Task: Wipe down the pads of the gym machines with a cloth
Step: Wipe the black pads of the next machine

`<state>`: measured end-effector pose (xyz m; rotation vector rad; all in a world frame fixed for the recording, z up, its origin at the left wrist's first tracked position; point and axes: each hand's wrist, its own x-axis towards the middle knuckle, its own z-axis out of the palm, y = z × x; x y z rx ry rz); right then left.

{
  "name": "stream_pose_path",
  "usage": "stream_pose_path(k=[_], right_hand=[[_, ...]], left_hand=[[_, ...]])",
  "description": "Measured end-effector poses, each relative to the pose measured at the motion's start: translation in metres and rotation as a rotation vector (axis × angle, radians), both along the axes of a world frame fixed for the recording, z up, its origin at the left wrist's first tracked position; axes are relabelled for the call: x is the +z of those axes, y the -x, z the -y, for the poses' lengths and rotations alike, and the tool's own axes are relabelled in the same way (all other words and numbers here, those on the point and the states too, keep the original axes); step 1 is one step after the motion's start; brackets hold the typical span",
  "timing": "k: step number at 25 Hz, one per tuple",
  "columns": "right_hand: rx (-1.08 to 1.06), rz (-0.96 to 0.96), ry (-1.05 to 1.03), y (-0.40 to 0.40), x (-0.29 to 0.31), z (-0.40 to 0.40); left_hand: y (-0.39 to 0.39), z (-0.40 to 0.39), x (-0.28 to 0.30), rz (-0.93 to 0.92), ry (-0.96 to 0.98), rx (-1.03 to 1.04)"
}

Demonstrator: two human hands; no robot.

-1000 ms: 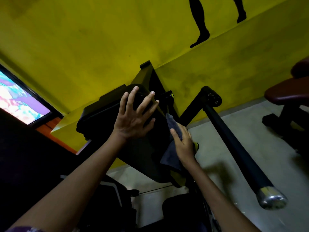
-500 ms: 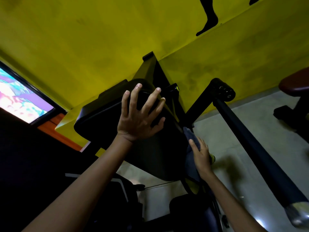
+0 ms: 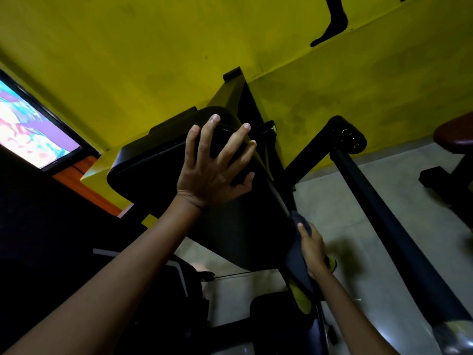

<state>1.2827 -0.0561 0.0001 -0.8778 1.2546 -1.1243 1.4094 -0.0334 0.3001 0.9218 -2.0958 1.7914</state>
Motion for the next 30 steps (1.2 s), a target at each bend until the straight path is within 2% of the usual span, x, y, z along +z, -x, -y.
stream_pose_path(k=[3, 9, 11, 13, 16, 21, 23, 27, 30], right_hand=[[-0.014, 0.028, 0.087, 0.001, 0.012, -0.007], [0.0, 0.066, -0.145, 0.0, -0.044, 0.002], [0.005, 0.054, -0.158, -0.002, -0.047, 0.005], [0.0, 0.02, -0.097, 0.0, -0.023, 0.003], [-0.007, -0.046, 0.053, 0.007, 0.044, -0.002], [-0.054, 0.085, 0.281, 0.014, 0.152, -0.017], [-0.042, 0.14, 0.265, 0.015, 0.166, -0.027], [-0.007, 0.126, 0.288, 0.015, 0.201, -0.042], [-0.054, 0.102, 0.365, 0.012, 0.246, -0.044]], left_hand=[[0.001, -0.001, 0.002, -0.002, -0.003, 0.011], [0.0, 0.0, 0.001, 0.006, -0.012, 0.017], [-0.001, 0.001, 0.0, 0.005, -0.01, 0.014], [-0.001, 0.003, -0.002, 0.01, -0.005, 0.007], [0.0, 0.003, -0.001, 0.012, -0.015, 0.007], [-0.001, 0.001, 0.0, -0.03, -0.089, 0.006], [0.001, -0.004, 0.002, -0.133, -0.18, -0.054], [0.005, -0.025, 0.017, -0.279, -0.357, -0.14], [-0.019, -0.04, 0.026, -0.381, -0.36, -0.026]])
